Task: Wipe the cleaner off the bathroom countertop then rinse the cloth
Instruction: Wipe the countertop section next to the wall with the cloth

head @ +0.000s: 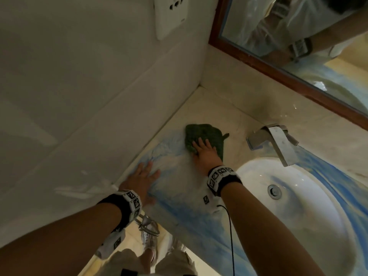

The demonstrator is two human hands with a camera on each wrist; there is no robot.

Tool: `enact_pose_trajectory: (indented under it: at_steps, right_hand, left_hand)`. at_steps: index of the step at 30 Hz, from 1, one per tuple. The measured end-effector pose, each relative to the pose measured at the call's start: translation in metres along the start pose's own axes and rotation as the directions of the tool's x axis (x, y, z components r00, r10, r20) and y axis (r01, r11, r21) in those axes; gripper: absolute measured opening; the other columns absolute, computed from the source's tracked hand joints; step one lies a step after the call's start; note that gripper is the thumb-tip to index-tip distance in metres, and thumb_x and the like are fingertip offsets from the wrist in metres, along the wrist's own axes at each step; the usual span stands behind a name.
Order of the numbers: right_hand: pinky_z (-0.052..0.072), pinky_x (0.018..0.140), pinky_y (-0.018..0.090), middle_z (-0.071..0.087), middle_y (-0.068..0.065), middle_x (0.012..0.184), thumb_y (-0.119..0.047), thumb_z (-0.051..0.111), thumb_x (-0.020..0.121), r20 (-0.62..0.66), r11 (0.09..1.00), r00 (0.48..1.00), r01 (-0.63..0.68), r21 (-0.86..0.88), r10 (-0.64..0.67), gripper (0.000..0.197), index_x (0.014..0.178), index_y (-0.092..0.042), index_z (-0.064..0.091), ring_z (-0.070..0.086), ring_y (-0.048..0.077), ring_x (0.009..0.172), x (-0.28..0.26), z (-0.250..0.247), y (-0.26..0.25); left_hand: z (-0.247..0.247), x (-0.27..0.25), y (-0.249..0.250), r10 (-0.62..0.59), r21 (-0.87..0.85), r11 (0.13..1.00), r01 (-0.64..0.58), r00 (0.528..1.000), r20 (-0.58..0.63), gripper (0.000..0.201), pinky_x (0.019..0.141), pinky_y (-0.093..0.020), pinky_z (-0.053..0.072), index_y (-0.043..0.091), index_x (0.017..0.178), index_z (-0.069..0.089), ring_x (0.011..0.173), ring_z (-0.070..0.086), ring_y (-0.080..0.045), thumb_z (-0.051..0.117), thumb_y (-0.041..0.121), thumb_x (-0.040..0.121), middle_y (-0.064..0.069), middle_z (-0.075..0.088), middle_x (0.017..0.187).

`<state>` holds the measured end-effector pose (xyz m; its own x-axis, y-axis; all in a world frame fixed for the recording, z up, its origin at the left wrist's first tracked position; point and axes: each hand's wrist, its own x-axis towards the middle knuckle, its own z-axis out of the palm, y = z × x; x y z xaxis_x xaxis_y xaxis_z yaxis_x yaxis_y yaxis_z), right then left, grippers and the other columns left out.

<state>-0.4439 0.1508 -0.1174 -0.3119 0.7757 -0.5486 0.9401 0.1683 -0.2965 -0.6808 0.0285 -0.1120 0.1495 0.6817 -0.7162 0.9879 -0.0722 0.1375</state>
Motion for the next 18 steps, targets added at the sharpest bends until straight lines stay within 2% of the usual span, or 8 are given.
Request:
enact_pose_trajectory:
  at_steps: [4,8,11,12,13,15,16,18]
  right_hand:
    - [-0.002,0.12,0.047,-0.004,0.001,0.164,-0.033,0.028,0.105,0.009,0.999,0.999,0.036,-0.027,-0.036,0.056,0.156,-0.022,0.009,-0.007,0.026,0.15,-0.007,0.008,-0.006]
    - [-0.004,0.12,0.044,-0.007,-0.001,0.163,-0.035,0.029,0.102,0.054,0.984,0.99,0.139,-0.111,-0.134,0.06,0.156,-0.023,0.005,-0.01,0.023,0.149,-0.064,0.044,0.003]
    - [-0.01,0.118,0.039,-0.009,-0.004,0.163,-0.048,0.005,0.09,0.095,0.961,0.976,0.209,-0.183,-0.194,0.07,0.156,-0.025,0.003,-0.013,0.02,0.149,-0.104,0.065,0.019]
    - [-0.01,0.118,0.038,-0.009,-0.006,0.162,-0.049,0.002,0.086,0.107,0.951,0.971,0.231,-0.205,-0.213,0.073,0.156,-0.026,0.003,-0.013,0.019,0.149,-0.108,0.067,0.027]
    - [-0.009,0.119,0.039,-0.009,-0.007,0.162,-0.048,0.009,0.09,0.119,0.943,0.967,0.249,-0.22,-0.227,0.069,0.155,-0.027,0.003,-0.012,0.019,0.149,-0.107,0.066,0.033]
    - [-0.002,0.122,0.042,-0.008,-0.007,0.162,-0.039,0.032,0.098,0.126,0.939,0.962,0.264,-0.223,-0.24,0.064,0.155,-0.029,0.004,-0.012,0.018,0.149,-0.097,0.058,0.037]
    - [-0.001,0.122,0.042,-0.007,-0.007,0.163,-0.035,0.036,0.099,0.102,0.942,0.965,0.257,-0.214,-0.24,0.064,0.155,-0.029,0.005,-0.011,0.018,0.149,-0.088,0.051,0.036]
    - [-0.003,0.122,0.041,-0.007,-0.006,0.163,-0.03,0.033,0.102,0.051,0.954,0.973,0.233,-0.189,-0.227,0.06,0.156,-0.028,0.006,-0.01,0.018,0.149,-0.064,0.036,0.028]
  left_hand:
    - [-0.003,-0.004,0.004,-0.024,0.02,1.0,0.024,1.0,0.018,0.101,0.12,-0.05,0.007,0.035,0.152,-0.013,0.147,-0.021,-0.027,0.06,0.058,0.087,0.003,-0.035,0.152]
    - [0.002,-0.011,0.014,-0.113,0.042,0.992,0.115,0.993,-0.045,0.097,0.118,-0.052,-0.004,0.036,0.153,-0.012,0.146,-0.023,-0.026,0.056,0.06,0.087,-0.002,-0.029,0.157]
    - [0.013,-0.013,0.016,-0.22,-0.073,0.974,0.214,0.97,-0.098,0.102,0.12,-0.05,-0.001,0.033,0.153,-0.01,0.146,-0.021,-0.029,0.059,0.062,0.084,-0.003,-0.03,0.157]
    - [0.018,-0.014,0.017,-0.251,-0.137,0.962,0.237,0.963,-0.096,0.103,0.12,-0.05,0.0,0.033,0.154,-0.009,0.147,-0.021,-0.029,0.06,0.063,0.083,-0.003,-0.029,0.158]
    - [0.023,-0.014,0.017,-0.274,-0.193,0.948,0.253,0.958,-0.088,0.103,0.12,-0.05,0.001,0.034,0.154,-0.008,0.147,-0.02,-0.029,0.06,0.064,0.082,-0.002,-0.028,0.158]
    - [0.029,-0.014,0.02,-0.302,-0.258,0.927,0.274,0.95,-0.076,0.104,0.119,-0.051,0.005,0.034,0.154,-0.007,0.147,-0.018,-0.03,0.06,0.065,0.081,-0.002,-0.026,0.159]
    - [0.03,-0.012,0.021,-0.303,-0.272,0.923,0.272,0.95,-0.079,0.105,0.119,-0.053,0.008,0.033,0.154,-0.007,0.147,-0.017,-0.03,0.061,0.064,0.08,-0.002,-0.026,0.159]
    - [0.029,-0.011,0.02,-0.292,-0.292,0.921,0.257,0.953,-0.081,0.108,0.118,-0.054,0.01,0.031,0.154,-0.008,0.147,-0.018,-0.031,0.064,0.062,0.08,-0.003,-0.025,0.159]
